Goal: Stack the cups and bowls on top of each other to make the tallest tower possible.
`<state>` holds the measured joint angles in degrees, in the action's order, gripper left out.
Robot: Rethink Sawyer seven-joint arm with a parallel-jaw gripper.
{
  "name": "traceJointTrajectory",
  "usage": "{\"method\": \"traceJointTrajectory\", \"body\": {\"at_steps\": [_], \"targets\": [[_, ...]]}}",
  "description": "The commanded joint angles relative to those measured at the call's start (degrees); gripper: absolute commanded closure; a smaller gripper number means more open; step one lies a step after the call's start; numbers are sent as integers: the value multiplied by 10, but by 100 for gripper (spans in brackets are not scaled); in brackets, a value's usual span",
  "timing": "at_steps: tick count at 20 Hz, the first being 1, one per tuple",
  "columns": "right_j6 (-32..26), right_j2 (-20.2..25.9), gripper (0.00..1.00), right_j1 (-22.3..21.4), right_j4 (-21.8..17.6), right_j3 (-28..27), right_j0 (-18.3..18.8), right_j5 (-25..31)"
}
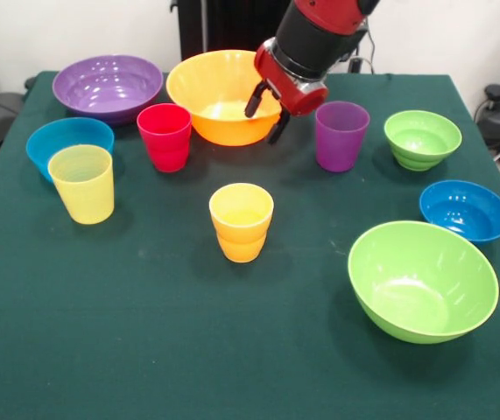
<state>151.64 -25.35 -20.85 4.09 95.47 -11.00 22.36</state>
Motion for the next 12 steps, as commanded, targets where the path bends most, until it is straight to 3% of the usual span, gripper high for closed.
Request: {"method": "traceJointTrajectory", "body": {"at_steps": [1, 12], "targets": [[78, 64, 0, 36, 22, 22, 19, -66], [88, 60, 0, 46, 33, 24, 8, -79]]}}
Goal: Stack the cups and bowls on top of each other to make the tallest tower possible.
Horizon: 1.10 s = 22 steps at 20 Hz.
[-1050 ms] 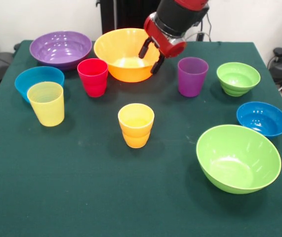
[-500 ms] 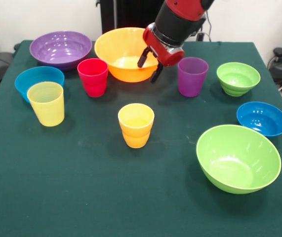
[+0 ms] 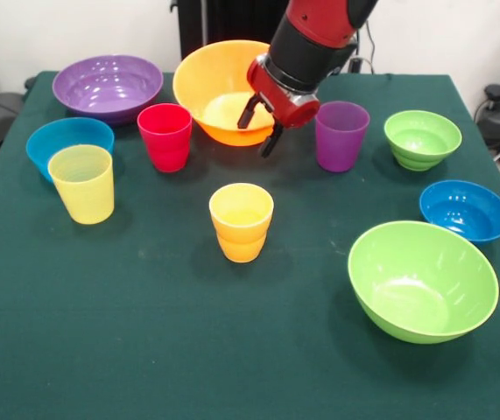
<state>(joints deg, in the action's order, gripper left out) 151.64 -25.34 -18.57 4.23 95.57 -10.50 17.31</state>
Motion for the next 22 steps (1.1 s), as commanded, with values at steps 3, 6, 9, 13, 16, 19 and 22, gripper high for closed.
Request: {"method": "traceJointTrajectory", "body": {"at_steps": [3, 6, 9, 13, 16, 19, 22], "targets": [[85, 63, 0, 21, 31, 28, 6, -36], [85, 65, 0, 19, 34, 31, 6, -37], [82, 63, 0, 12, 36, 33, 4, -27], [77, 59, 0, -1, 40, 33, 0, 0], [76, 58, 0, -3, 43, 33, -3, 8], [76, 54, 0, -7, 45, 32, -7, 15], [84, 45, 0, -7, 51, 31, -18, 26]]}}
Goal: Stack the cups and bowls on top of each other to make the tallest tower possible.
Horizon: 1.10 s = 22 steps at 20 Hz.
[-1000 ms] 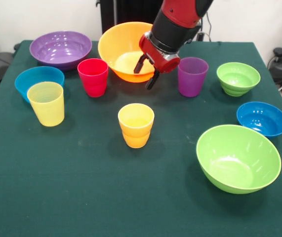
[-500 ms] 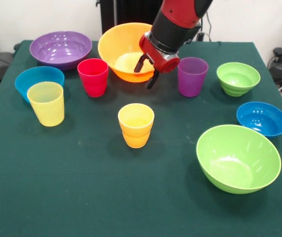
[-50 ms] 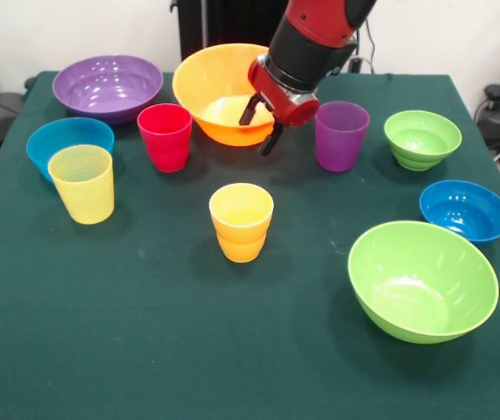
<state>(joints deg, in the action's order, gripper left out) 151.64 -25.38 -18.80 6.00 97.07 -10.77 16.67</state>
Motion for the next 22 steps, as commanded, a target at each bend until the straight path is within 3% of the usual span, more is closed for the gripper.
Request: {"method": "traceJointTrajectory", "body": {"at_steps": [1, 2, 8, 17, 22], "targets": [[88, 43, 0, -6, 36, 16, -19, 36], [92, 40, 100, -6, 40, 17, -22, 40], [99, 40, 100, -8, 63, 7, -27, 96], [79, 48, 100, -8, 73, 8, -18, 87], [77, 47, 100, 11, 80, -26, -22, 86]]}}
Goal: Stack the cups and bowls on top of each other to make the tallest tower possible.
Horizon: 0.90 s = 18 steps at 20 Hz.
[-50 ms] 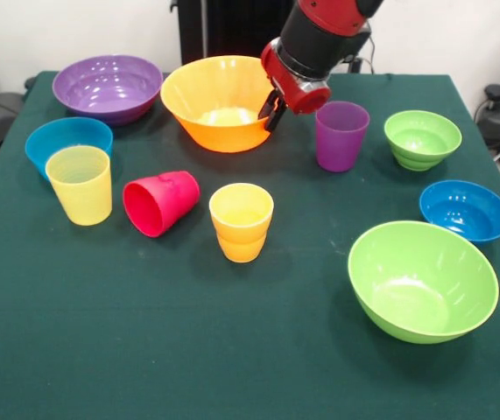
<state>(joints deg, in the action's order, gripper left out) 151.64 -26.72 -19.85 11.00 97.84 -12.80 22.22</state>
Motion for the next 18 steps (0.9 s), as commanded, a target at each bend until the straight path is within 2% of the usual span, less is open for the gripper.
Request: {"method": "traceJointTrajectory", "body": {"at_steps": [1, 12, 18], "targets": [[80, 58, 100, 28, 33, -44, -6, 32], [59, 62, 100, 74, 40, -125, -1, 32], [46, 59, 100, 71, 34, -157, 3, 62]]}}
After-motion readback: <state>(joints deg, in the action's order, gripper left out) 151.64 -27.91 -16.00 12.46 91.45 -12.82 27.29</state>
